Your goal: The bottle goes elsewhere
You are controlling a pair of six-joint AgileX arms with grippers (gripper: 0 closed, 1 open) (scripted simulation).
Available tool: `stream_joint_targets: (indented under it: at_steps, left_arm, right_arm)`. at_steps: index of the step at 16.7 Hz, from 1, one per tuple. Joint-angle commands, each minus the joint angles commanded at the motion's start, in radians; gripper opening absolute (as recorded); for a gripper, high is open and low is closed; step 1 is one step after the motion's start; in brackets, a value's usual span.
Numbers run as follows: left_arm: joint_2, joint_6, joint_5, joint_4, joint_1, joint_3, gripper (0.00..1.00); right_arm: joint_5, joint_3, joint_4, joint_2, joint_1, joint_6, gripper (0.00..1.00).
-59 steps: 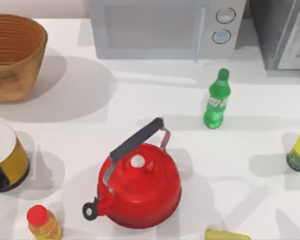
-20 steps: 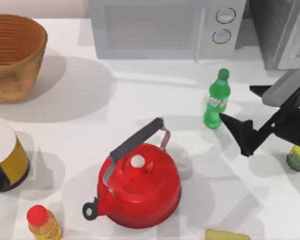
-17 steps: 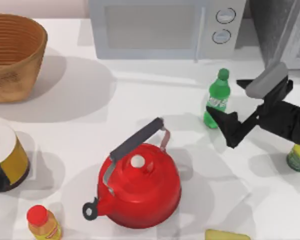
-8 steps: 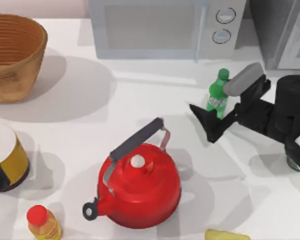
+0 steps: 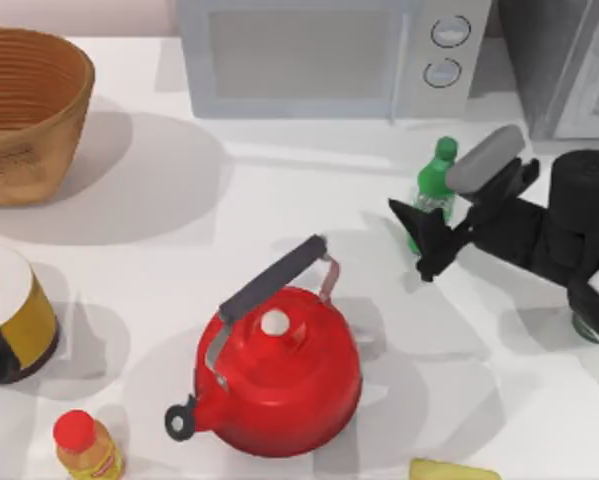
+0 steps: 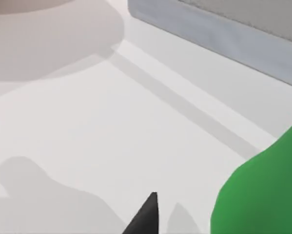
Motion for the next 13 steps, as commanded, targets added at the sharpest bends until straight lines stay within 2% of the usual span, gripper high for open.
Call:
stream_joint_targets:
  at_steps: [6,13]
  left_arm:
    - [0.000,0.000,0.000,0.000,0.000,0.000,1.00]
    - [0.000,0.000,0.000,0.000,0.000,0.000,1.00]
  right_arm:
    - [0.000,0.000,0.000,0.000,0.000,0.000,0.02]
    - [0.000,0.000,0.000,0.000,0.000,0.000,0.00]
